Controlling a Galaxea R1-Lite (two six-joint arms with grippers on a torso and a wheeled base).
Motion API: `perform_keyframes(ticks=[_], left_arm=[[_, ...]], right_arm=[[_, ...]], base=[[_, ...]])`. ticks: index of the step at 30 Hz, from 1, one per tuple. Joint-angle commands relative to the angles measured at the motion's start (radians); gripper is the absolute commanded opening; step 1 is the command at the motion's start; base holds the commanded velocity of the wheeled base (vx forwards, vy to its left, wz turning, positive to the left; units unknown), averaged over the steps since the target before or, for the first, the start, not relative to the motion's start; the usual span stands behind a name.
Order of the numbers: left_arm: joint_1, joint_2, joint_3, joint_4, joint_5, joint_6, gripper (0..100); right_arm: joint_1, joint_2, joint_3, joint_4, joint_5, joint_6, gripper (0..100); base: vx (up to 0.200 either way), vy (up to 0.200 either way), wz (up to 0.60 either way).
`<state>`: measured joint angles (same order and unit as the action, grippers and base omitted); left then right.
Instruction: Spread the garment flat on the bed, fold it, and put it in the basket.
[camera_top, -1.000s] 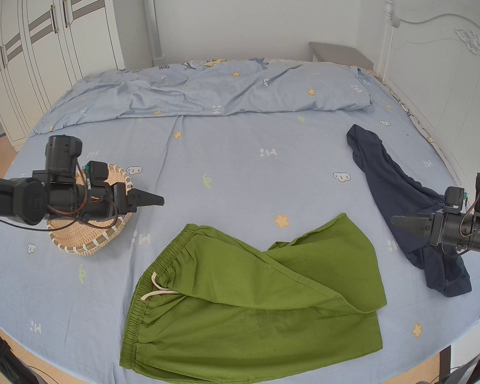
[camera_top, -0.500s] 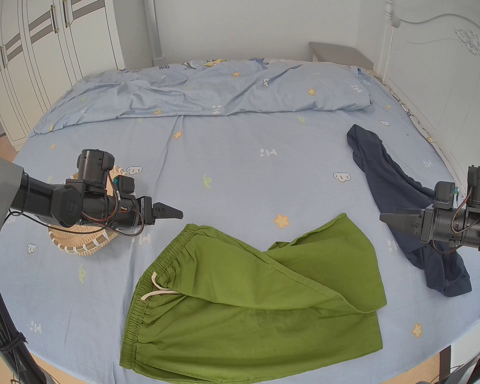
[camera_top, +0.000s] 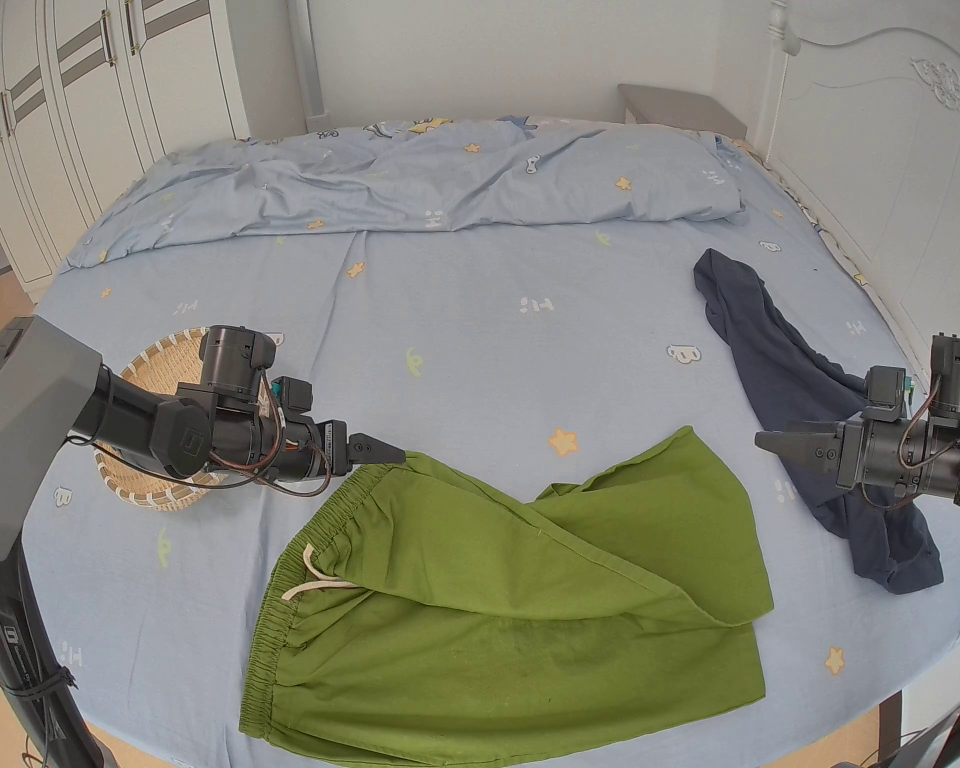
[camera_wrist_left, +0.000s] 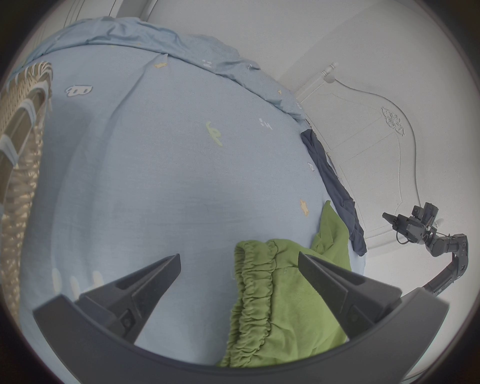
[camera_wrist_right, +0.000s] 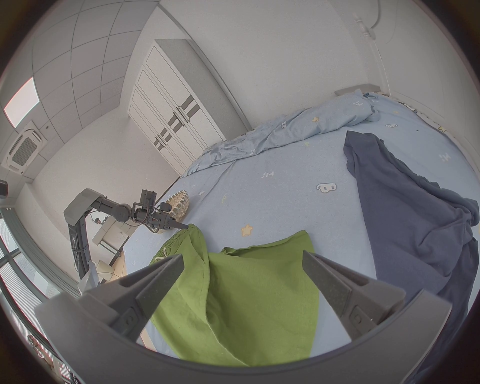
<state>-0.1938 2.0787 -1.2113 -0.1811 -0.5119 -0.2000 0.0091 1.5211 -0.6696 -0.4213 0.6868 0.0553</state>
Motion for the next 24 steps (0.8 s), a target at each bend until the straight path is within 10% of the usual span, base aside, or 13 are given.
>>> perform_keyframes(ticks=[1,8,9,24], left_arm=[[-0.018,0.026,-0.002,-0.001,0.000,0.001,100],[-0.026,0.032,0.002,-0.020,0.000,-0.001,100],[-0.026,0.032,0.004,-0.021,0.000,0.001,0],[-0.016,0.004,0.016,-0.020,0.001,-0.001,0]], right_arm=[[0.002,0.008,-0.001,-0.001,-0.001,0.000,100],[0.003,0.011,-0.001,-0.001,-0.006,0.000,100],[0.003,0.011,-0.001,-0.001,-0.009,0.000,100],[0.014,0.024,0.001,-0.002,-0.013,0.000,100]], base=[[0.000,0.000,0.00],[0.000,0.000,0.00],[0.000,0.000,0.00],[0.000,0.000,0.00]])
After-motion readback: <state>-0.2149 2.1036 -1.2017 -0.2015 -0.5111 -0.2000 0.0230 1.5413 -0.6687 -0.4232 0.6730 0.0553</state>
